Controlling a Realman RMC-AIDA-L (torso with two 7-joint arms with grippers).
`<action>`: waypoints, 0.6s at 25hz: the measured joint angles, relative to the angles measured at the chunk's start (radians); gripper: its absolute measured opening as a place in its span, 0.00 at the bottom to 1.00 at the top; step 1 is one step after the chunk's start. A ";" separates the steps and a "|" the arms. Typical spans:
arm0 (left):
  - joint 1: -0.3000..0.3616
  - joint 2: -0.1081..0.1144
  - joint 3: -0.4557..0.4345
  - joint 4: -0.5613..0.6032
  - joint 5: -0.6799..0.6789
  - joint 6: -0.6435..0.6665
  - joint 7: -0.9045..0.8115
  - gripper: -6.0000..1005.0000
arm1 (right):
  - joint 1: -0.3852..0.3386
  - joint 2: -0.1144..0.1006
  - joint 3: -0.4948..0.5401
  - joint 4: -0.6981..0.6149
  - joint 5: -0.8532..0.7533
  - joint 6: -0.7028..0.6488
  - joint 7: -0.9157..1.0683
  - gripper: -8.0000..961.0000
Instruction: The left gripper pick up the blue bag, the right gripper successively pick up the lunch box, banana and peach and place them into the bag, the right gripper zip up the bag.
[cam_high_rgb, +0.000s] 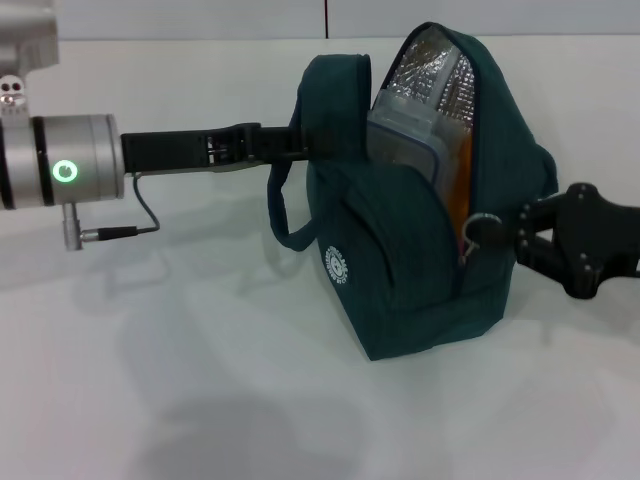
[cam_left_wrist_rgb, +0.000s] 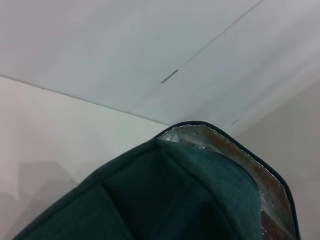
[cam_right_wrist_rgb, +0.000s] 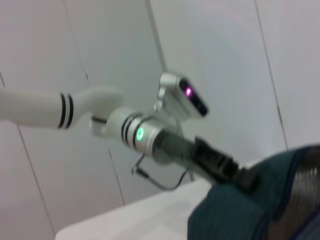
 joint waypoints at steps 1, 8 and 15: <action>0.005 0.000 -0.005 0.000 -0.001 0.000 0.010 0.33 | 0.003 0.000 0.000 0.000 0.008 -0.001 0.001 0.02; 0.054 -0.007 -0.075 -0.001 -0.022 0.003 0.107 0.62 | 0.027 -0.001 0.006 0.000 0.041 0.014 0.007 0.02; 0.113 -0.002 -0.078 -0.001 -0.125 0.008 0.183 0.74 | 0.074 -0.004 0.001 0.015 0.055 0.030 0.019 0.02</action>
